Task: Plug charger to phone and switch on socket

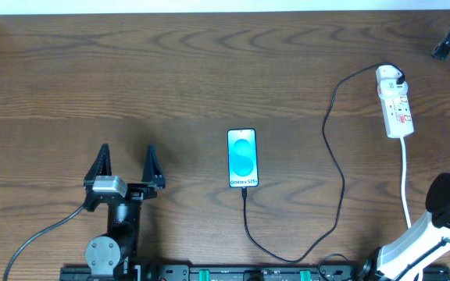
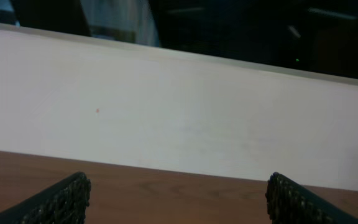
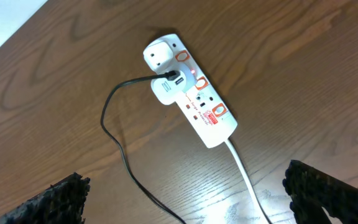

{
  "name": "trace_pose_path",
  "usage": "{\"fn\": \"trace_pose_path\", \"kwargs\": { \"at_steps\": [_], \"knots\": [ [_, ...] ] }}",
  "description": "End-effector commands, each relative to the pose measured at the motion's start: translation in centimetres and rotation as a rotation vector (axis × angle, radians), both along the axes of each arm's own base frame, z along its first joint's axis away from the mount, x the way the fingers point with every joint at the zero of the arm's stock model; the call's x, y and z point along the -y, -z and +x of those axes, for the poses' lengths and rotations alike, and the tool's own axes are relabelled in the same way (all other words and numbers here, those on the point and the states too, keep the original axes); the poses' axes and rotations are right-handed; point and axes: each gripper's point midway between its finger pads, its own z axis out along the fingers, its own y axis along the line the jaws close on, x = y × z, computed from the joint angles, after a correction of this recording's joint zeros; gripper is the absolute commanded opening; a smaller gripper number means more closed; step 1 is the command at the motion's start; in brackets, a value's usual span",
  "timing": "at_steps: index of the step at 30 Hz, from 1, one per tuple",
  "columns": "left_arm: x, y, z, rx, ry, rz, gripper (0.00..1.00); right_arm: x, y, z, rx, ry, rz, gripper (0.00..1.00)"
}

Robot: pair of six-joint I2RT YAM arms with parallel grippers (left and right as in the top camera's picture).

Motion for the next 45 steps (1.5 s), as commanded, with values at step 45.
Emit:
{"fn": "trace_pose_path", "kwargs": {
  "at_steps": [45],
  "knots": [
    [-1.8,11.3,0.5,-0.418,-0.081,0.044,0.9,-0.3,-0.2,0.1,0.002,0.004,-0.004,0.99]
  ]
}}
